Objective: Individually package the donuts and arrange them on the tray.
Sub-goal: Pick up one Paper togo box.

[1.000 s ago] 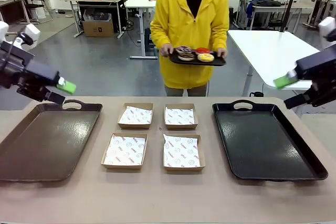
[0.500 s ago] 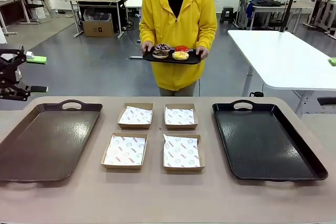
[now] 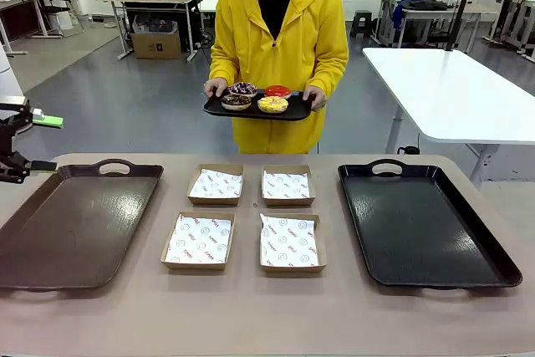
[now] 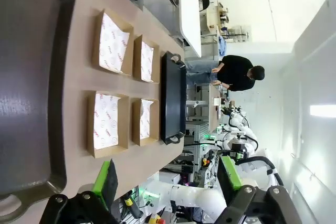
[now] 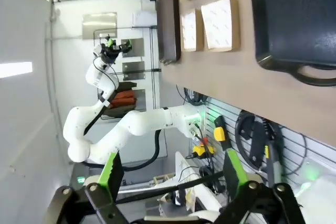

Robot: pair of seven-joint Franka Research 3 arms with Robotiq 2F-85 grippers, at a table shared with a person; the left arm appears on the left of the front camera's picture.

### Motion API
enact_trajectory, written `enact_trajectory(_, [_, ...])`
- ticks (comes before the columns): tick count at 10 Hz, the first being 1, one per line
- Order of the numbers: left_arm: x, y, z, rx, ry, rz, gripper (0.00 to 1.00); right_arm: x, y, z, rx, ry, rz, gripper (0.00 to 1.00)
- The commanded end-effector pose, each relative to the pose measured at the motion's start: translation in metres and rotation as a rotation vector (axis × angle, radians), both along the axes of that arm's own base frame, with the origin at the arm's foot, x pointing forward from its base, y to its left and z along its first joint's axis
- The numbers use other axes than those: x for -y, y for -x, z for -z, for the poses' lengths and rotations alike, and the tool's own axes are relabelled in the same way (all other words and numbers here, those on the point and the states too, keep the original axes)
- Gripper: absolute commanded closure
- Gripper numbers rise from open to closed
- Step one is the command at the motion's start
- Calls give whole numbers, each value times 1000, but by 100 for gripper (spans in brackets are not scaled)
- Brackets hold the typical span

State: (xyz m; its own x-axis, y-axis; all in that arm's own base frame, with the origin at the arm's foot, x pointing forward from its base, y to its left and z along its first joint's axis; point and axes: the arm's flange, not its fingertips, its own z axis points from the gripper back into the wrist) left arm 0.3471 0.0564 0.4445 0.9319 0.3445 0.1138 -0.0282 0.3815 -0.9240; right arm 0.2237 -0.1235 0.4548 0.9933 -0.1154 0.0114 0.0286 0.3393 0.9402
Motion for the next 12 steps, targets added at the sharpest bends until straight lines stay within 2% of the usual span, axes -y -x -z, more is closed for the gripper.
enact_trajectory(1, [5, 18, 5, 13, -50, 32, 0, -39, 22, 23, 80, 25, 29, 0])
enact_trajectory(2, [0, 0, 0, 0, 0, 0, 0, 0, 0, 0, 0, 0, 0, 0])
enact_trajectory(12, [0, 0, 0, 0, 0, 0, 0, 0, 0, 0, 0, 0, 0, 0])
